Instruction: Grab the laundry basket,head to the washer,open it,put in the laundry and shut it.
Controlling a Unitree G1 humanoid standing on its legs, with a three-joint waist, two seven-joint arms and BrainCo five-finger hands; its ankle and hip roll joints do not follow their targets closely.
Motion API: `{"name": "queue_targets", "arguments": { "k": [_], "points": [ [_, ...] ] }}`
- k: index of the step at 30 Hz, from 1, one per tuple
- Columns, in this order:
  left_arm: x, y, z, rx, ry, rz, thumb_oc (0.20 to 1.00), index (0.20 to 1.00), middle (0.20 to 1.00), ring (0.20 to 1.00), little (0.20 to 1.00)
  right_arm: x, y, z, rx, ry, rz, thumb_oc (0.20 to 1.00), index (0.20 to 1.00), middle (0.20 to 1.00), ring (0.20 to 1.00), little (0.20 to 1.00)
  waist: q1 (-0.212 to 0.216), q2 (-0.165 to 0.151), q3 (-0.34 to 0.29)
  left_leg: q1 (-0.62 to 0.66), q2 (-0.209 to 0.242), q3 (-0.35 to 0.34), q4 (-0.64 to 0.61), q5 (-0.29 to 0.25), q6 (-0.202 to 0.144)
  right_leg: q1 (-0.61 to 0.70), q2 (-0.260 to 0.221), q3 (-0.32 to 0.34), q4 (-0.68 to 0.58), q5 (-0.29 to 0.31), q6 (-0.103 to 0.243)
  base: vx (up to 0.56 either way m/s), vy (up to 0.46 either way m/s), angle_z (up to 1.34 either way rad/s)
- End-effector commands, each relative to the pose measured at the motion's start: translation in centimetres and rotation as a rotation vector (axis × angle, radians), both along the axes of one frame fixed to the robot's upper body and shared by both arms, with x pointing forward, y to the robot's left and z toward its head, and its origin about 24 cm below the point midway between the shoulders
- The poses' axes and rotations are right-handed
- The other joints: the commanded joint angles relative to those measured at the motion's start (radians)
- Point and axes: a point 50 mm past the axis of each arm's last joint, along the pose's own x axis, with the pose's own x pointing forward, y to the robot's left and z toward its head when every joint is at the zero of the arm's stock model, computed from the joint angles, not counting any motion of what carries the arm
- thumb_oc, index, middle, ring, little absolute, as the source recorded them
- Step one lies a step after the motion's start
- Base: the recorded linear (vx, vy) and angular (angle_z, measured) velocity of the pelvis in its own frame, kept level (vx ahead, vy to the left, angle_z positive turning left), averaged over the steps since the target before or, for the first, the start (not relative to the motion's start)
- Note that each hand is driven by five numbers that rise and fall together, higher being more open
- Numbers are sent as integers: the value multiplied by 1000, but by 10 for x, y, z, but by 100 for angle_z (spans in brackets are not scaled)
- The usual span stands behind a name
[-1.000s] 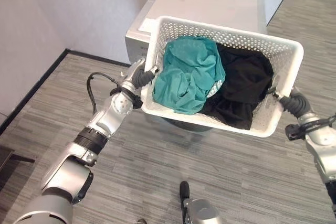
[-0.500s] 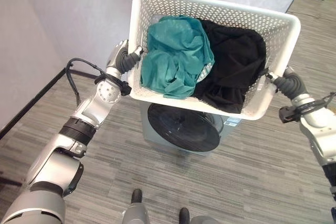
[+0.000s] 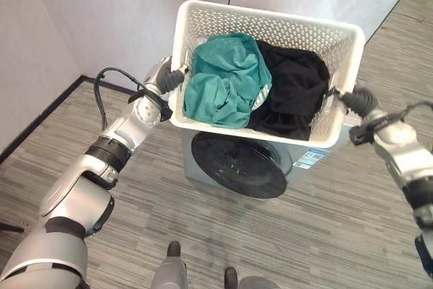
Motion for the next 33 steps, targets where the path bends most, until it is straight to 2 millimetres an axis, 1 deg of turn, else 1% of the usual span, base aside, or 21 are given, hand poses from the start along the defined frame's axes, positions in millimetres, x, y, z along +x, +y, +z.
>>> {"name": "queue_targets", "arguments": {
  "k": [1, 2, 4, 5, 6, 8, 9, 11, 12, 13, 14, 15, 16, 17, 19, 21, 23, 25, 26, 29, 33],
  "points": [
    [5, 44, 67, -15, -189, 191, 200, 200, 200, 200, 200, -25, -74, 49, -71, -131, -323, 200, 200, 200, 200, 200, 51, 30, -107, -74, -4, 86, -85, 11, 9, -5, -7, 24, 92, -98, 50, 226, 147, 1],
    [5, 48, 68, -11, -183, 200, 200, 200, 200, 200, 200, -21, -73, 44, -90, -93, -330, 200, 200, 200, 200, 200, 62, 39, -115, -48, -9, 70, -91, 11, 13, 4, -9, 32, 121, -123, 59, 346, 225, -10],
    [5, 45, 73, -3, -185, 187, 200, 200, 200, 200, 200, -13, -66, 29, -82, -40, -322, 200, 200, 200, 200, 200, 72, 53, -125, -9, -37, 23, -89, 0, 39, 2, -24, 46, 223, -129, 78, 391, 284, -49],
    [6, 42, 71, 5, -175, 177, 200, 200, 200, 200, 200, -8, -59, 9, -69, 22, -303, 200, 200, 200, 200, 200, 67, 61, -116, 58, -54, 21, -88, -36, 81, -61, -40, 59, 441, -71, 114, 289, 238, -74],
    [6, 42, 71, 5, -175, 177, 200, 200, 200, 200, 200, -8, -59, 9, -69, 21, -304, 200, 200, 200, 200, 200, 69, 64, -118, 55, -50, 22, -91, -32, 80, -67, -37, 62, 443, -67, 114, 279, 232, -81],
    [5, 50, 62, 10, -143, 197, 200, 200, 200, 200, 200, -7, -49, -2, -51, 38, -267, 200, 200, 200, 200, 200, 44, 86, -93, 114, -42, 41, -90, -63, 111, -156, -44, 62, 624, 31, 144, 177, 164, -51],
    [4, 61, 58, 24, -128, 229, 200, 200, 200, 200, 200, -6, -44, -11, -48, 51, -246, 200, 200, 200, 200, 200, 42, 99, -86, 149, -38, 58, -101, -76, 120, -204, -77, 37, 671, 34, 155, 216, 159, -27],
    [3, 68, 59, 45, -120, 247, 200, 200, 200, 200, 200, -8, -41, -19, -49, 83, -230, 200, 200, 200, 200, 200, 27, 115, -86, 203, -37, 61, -137, -85, 113, -238, -123, -25, 561, 6, 139, 245, 65, -53],
    [4, 70, 57, 63, -105, 256, 200, 200, 200, 200, 200, -10, -43, -25, -51, 105, -232, 200, 200, 200, 200, 200, 18, 123, -87, 223, -35, 54, -153, -90, 107, -243, -134, -41, 497, -9, 130, 244, -17, -55],
    [4, 72, 56, 73, -98, 265, 200, 200, 200, 200, 200, -11, -46, -28, -44, 115, -245, 200, 200, 200, 200, 200, 10, 130, -86, 242, -30, 51, -165, -100, 102, -261, -149, -49, 432, -4, 130, 281, -85, -17],
    [4, 76, 57, 87, -104, 285, 200, 200, 200, 200, 200, -14, -51, -32, -48, 137, -259, 200, 200, 200, 200, 200, -2, 131, -90, 263, -27, 50, -180, -111, 90, -282, -178, -41, 289, 28, 143, 201, -81, 6],
    [4, 76, 57, 87, -104, 284, 200, 200, 200, 200, 200, -14, -51, -32, -48, 137, -259, 200, 200, 200, 200, 200, -1, 134, -87, 270, -25, 50, -183, -112, 90, -271, -174, -43, 277, 34, 143, 186, -105, 7],
    [4, 78, 58, 93, -107, 294, 200, 200, 200, 200, 200, -15, -53, -35, -50, 149, -267, 200, 200, 200, 200, 200, -5, 130, -87, 284, -25, 50, -192, -120, 86, -279, -188, -26, 224, 64, 155, 180, -139, -4],
    [3, 81, 59, 101, -109, 303, 200, 200, 200, 200, 200, -18, -58, -35, -60, 161, -280, 200, 200, 200, 200, 200, -13, 118, -87, 308, -27, 44, -201, -133, 80, -291, -188, 27, 169, 96, 173, 236, -203, 3],
    [5, 78, 57, 114, -106, 297, 200, 200, 200, 200, 200, -21, -64, -36, -66, 178, -298, 200, 200, 200, 200, 200, -11, 97, -92, 328, -30, 38, -205, -143, 76, -263, -179, 78, 144, 105, 176, 204, -181, 3],
    [5, 77, 54, 113, -98, 295, 200, 200, 200, 200, 200, -22, -67, -38, -62, 186, -308, 200, 200, 200, 200, 200, -5, 88, -101, 339, -25, 42, -212, -141, 71, -248, -178, 74, 133, 118, 179, 130, -119, 11],
    [7, 72, 47, 111, -76, 287, 200, 200, 200, 200, 200, -24, -71, -42, -67, 209, -321, 200, 200, 200, 200, 200, -3, 79, -122, 353, 0, 41, -231, -132, 54, -219, -166, 49, 105, 116, 176, 180, -191, 7],
    [12, 60, 47, 111, -63, 271, 200, 200, 200, 200, 200, -27, -80, -33, -85, 208, -348, 200, 200, 200, 200, 200, -15, 74, -138, 350, 34, 24, -259, -110, 26, -196, -143, 9, 91, 99, 164, 154, -219, 12],
    [13, 59, 47, 111, -63, 270, 200, 200, 200, 200, 200, -27, -80, -33, -85, 208, -349, 200, 200, 200, 200, 200, -18, 75, -138, 350, 34, 21, -260, -108, 25, -195, -142, 6, 90, 99, 164, 67, -140, 36],
    [18, 42, 54, 118, -69, 245, 200, 200, 200, 200, 200, -25, -84, -18, -113, 185, -359, 200, 200, 200, 200, 200, -32, 73, -140, 327, 50, 5, -271, -88, 6, -189, -125, -25, 80, 87, 152, 38, -105, 43],
    [22, 24, 55, 133, -48, 218, 200, 200, 200, 200, 200, -22, -89, -12, -177, 232, -383, 200, 200, 200, 200, 200, -47, 82, -145, 322, 61, -2, -289, -78, -6, -173, -112, -51, 58, 80, 141, 56, -58, 41]
  ]
}}
